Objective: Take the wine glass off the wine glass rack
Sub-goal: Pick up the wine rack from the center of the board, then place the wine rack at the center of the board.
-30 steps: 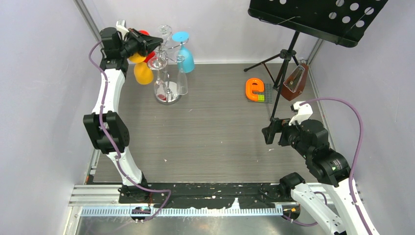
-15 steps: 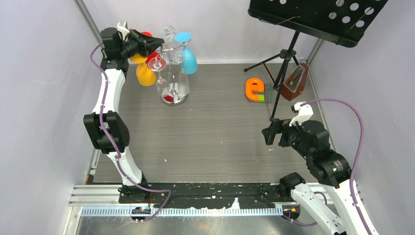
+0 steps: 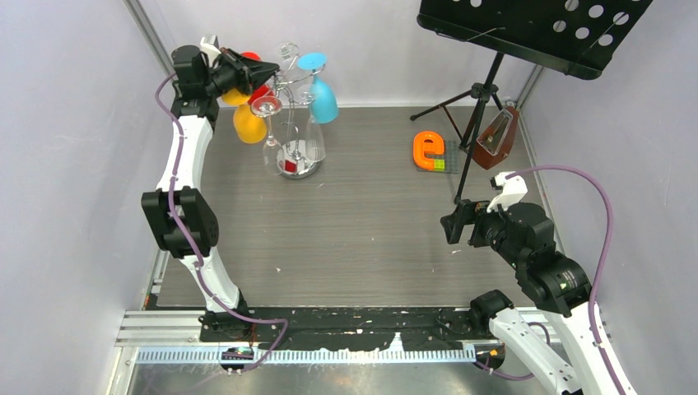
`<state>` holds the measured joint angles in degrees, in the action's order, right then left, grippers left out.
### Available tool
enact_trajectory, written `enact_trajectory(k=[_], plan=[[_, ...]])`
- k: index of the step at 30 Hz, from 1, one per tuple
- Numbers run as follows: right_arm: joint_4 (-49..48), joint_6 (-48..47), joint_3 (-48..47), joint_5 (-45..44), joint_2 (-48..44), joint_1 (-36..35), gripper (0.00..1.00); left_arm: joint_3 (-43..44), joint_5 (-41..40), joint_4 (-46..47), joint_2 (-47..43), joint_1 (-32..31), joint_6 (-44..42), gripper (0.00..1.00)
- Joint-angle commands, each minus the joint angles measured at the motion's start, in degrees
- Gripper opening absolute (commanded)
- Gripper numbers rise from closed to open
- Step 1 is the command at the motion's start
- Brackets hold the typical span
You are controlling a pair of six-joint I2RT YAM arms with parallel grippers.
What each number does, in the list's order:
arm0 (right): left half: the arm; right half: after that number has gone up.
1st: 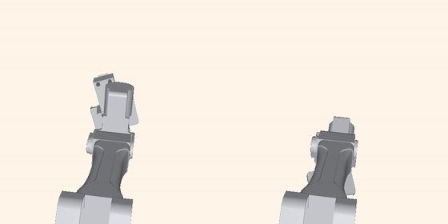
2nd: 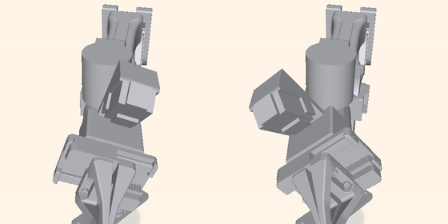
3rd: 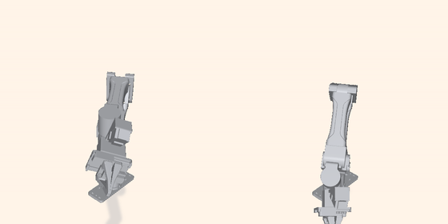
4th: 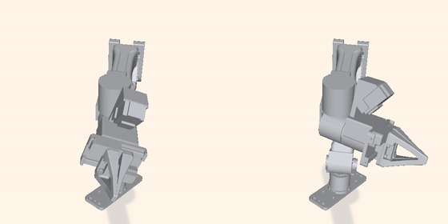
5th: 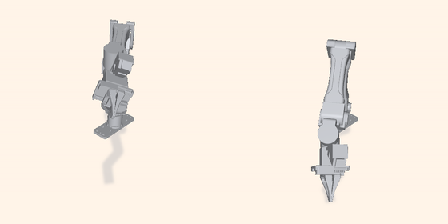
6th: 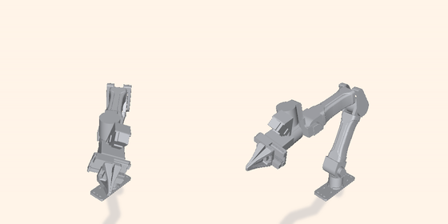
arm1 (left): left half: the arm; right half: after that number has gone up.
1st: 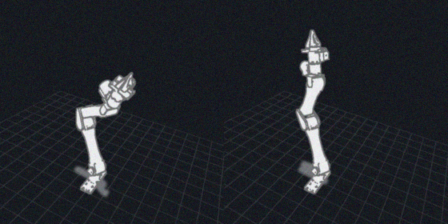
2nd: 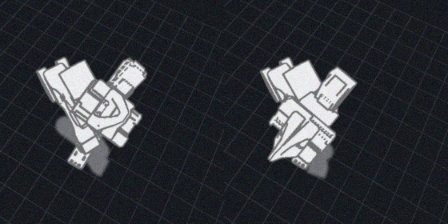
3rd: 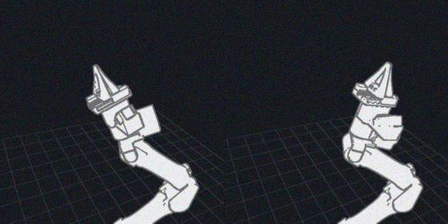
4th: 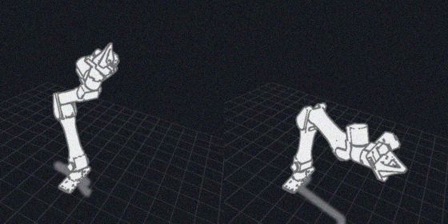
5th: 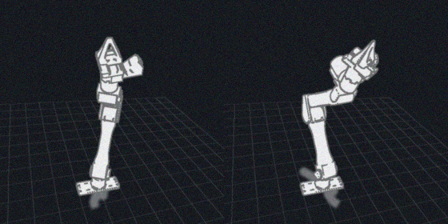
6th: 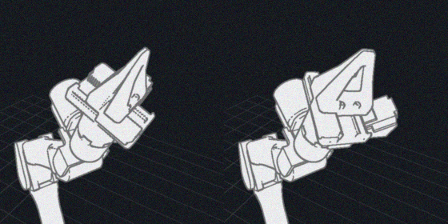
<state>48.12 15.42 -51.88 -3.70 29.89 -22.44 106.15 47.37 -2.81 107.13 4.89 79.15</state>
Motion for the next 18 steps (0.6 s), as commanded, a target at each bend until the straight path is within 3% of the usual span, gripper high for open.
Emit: enact_trajectory(k=[1,18], plan=[[-1.5,0.7,-2.1,0.5,0.0,-0.1,1.0,4.4,3.4,19.7,-7.8,-0.6,4.5,0.0],[-0.5,0.0,-3.2,0.3,-0.5,-0.2,1.0,-1.0,4.4,19.5,-14.5,-4.4,3.4,0.0]])
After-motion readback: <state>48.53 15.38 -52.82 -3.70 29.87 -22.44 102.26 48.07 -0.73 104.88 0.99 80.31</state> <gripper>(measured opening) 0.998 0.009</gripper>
